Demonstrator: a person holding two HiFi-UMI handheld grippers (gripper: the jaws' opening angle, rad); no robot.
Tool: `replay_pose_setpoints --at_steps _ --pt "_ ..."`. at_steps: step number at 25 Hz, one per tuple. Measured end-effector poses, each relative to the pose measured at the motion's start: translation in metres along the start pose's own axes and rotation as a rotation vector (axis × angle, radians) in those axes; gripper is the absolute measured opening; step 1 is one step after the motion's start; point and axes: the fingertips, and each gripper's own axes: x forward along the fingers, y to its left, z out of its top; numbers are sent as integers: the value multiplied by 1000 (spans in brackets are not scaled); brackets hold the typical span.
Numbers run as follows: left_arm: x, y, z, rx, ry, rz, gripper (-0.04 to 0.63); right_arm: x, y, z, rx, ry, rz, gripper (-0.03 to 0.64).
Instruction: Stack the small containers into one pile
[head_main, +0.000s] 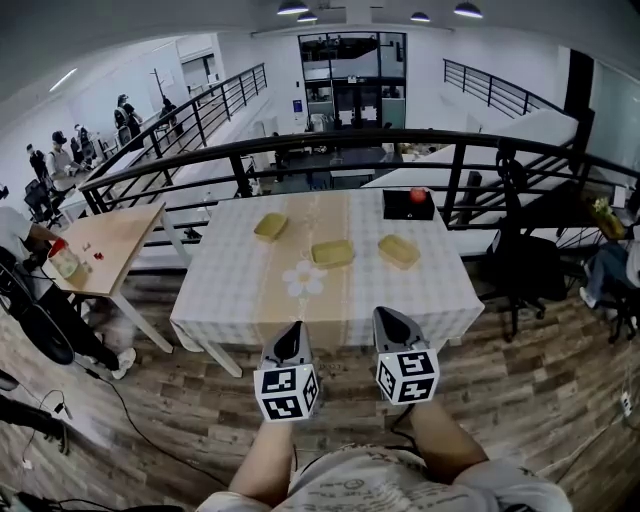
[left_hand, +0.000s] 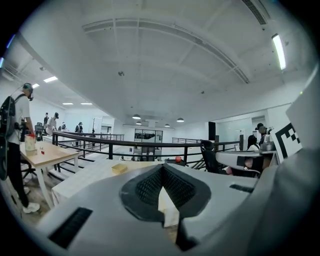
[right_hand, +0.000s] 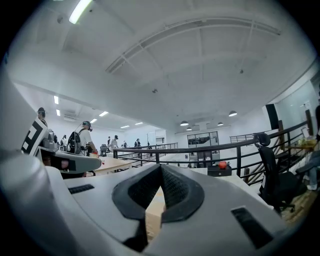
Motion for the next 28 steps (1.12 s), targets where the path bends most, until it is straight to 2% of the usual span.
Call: replay_pose_setpoints --at_steps 14,28 --pt "22 39 -16 -37 34 -16 6 34 8 -12 19 15 -30 3" --pt "121 67 -16 -3 52 -9 6 133 -36 -15 9 -2 -28 3"
